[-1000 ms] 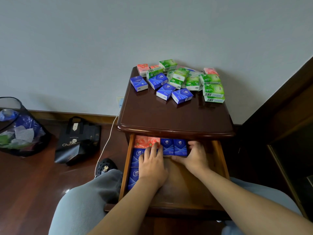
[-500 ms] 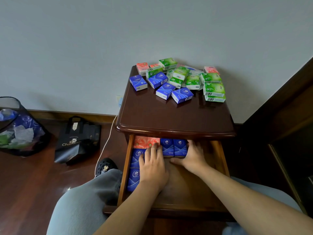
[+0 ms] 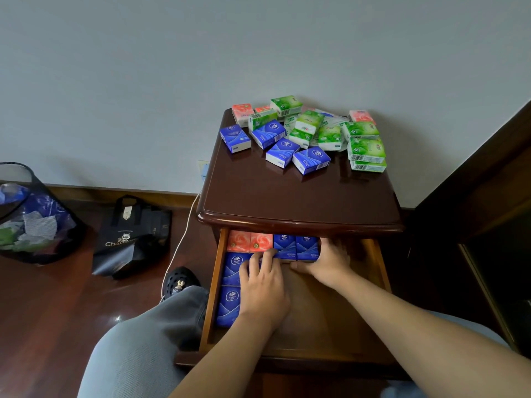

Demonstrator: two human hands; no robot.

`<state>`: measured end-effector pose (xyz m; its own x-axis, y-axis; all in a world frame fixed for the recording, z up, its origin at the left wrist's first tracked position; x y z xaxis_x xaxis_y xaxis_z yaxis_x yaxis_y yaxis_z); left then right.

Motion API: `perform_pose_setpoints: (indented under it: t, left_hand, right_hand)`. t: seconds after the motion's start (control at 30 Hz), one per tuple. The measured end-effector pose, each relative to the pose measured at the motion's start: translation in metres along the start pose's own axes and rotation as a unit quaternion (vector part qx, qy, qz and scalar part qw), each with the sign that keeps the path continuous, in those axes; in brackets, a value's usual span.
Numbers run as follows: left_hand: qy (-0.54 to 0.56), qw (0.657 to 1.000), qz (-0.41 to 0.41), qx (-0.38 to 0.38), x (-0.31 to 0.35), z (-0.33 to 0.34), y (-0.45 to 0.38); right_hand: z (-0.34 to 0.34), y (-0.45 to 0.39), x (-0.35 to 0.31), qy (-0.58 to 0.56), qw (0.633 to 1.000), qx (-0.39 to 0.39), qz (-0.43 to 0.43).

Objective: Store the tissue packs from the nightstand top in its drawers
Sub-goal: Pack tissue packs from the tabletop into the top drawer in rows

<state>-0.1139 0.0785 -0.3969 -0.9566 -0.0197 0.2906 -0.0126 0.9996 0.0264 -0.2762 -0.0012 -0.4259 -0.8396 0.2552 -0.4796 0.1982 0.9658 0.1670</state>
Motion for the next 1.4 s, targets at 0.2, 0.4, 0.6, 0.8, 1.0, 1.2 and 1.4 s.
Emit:
perform_pose_setpoints:
  t: [0.2, 0.4, 0.6, 0.8, 1.0, 1.2, 1.4]
  left_hand:
    - [0.001, 1.0, 0.003, -0.003, -0.003, 0.006, -0.008]
    - [-0.01, 1.0, 0.006, -0.007, 0.001, 0.002, -0.011]
    - [0.035, 0.997, 0.031, 0.063, 0.016, -0.03, -0.009]
    - [0.102, 0.957, 0.094, 0.254, 0.037, -0.096, -0.043]
    - [0.012, 0.985, 0.026, 0.168, 0.019, -0.1, -0.096]
    - [-0.018, 0.995, -0.036, 0.088, -0.002, -0.076, -0.126]
    - [-0.02, 0.986, 0.022, 0.163, 0.004, -0.077, -0.162]
  right_hand:
    - [0.001, -0.005, 0.008, -0.066, 0.996, 0.062, -0.002]
    - [-0.002, 0.001, 0.007, -0.07, 0.993, 0.097, 0.002]
    - [-0.039, 0.032, -0.005, 0.04, 0.978, 0.148, -0.138]
    - [-0.093, 0.041, -0.042, -0.102, 0.923, 0.159, -0.336]
    - [-0.116, -0.015, -0.083, -0.091, 0.933, 0.209, -0.279]
    - [-0.099, -0.068, -0.09, 0.08, 0.956, 0.194, -0.207]
    - [-0.097, -0.078, -0.09, 0.047, 0.938, 0.267, -0.218]
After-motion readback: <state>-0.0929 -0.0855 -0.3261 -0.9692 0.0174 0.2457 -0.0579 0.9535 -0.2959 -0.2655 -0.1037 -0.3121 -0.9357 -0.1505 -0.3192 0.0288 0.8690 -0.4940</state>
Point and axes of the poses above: each hand's wrist, its own y-axis away from the middle knuckle, its own z-axis out of the palm, x = y × z, the point moved 5 cm from there along -y, towards the middle knuckle, and after that the axes turned 11 degrees about x, right-handed, at the moved point
